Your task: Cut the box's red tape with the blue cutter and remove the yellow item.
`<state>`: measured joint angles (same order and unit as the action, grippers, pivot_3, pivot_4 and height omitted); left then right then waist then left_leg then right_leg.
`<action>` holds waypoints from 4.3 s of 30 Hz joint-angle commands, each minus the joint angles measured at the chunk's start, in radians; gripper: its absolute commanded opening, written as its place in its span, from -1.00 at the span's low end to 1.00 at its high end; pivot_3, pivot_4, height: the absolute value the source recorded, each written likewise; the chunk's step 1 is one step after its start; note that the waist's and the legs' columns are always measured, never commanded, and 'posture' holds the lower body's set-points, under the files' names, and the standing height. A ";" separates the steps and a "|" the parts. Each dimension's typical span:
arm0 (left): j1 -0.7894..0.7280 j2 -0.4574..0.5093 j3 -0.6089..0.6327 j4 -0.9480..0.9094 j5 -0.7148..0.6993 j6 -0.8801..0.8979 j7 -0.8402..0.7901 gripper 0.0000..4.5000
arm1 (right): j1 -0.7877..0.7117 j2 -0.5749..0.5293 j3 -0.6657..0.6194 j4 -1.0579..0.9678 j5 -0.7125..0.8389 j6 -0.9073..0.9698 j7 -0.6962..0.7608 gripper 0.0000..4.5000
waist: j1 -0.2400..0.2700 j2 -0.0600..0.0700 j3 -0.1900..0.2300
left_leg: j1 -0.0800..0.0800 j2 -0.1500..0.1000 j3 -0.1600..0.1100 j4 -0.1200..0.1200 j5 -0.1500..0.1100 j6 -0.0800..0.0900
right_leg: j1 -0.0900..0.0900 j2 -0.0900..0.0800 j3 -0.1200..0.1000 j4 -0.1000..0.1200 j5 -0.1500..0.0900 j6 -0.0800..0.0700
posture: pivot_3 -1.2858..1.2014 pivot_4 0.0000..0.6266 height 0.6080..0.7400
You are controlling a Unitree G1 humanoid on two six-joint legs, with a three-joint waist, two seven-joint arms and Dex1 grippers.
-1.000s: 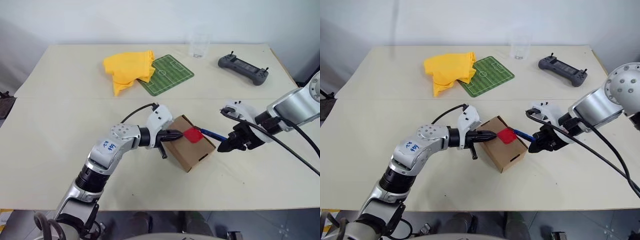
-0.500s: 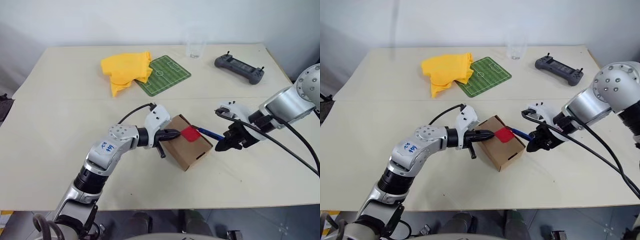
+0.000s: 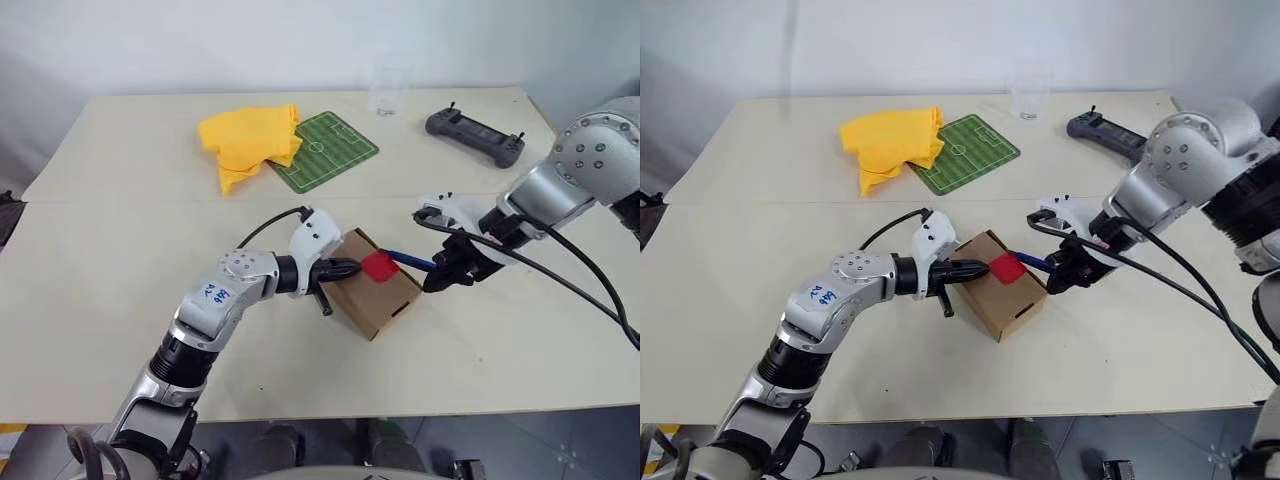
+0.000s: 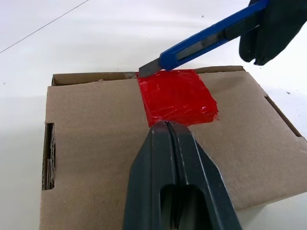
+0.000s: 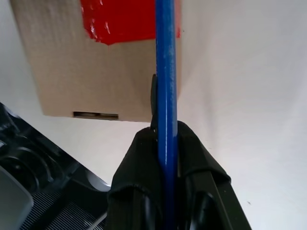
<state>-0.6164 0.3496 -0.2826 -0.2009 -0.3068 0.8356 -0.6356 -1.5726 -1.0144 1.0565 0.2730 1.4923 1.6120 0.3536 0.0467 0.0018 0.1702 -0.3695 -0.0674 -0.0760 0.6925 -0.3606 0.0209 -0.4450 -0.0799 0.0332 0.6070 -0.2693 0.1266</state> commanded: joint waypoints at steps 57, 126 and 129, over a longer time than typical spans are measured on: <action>0.025 0.005 0.057 0.058 -0.031 -0.090 -0.081 -1.00 | 0.238 -0.410 -0.411 -0.240 -0.093 -0.195 0.232 -0.96 | 0.007 -0.002 0.001 | -0.003 -0.003 0.000 -0.005 -0.001 0.003 | -0.001 -0.003 -0.003 -0.006 0.000 0.001 | 0.03 -0.52 1.00; 0.313 0.420 0.180 -0.072 -0.085 -0.177 -0.354 -1.00 | 1.338 0.181 -1.141 -0.779 -0.951 -0.661 0.515 -0.82 | -0.022 -0.001 0.001 | 0.000 -0.002 0.005 0.000 0.003 0.000 | -0.004 0.000 0.000 0.010 0.001 0.001 | 0.03 -0.52 1.00; 0.262 0.469 0.263 -0.030 -0.183 -0.231 -0.496 -1.00 | 1.265 0.162 -1.283 -0.811 -0.784 -0.378 0.476 -0.42 | -0.024 -0.001 0.001 | 0.001 0.000 0.005 -0.001 0.003 0.000 | -0.004 0.000 0.001 0.006 0.001 0.000 | 0.03 -0.52 1.00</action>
<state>-0.3216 0.8068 -0.0746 -0.2156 -0.4307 0.6417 -1.0607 -0.2709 -0.8390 -0.1501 -0.4834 0.6185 1.1102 0.8487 0.0232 0.0008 0.1716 -0.3692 -0.0670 -0.0714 0.6918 -0.3578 0.0207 -0.4487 -0.0800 0.0341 0.6127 -0.2685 0.1260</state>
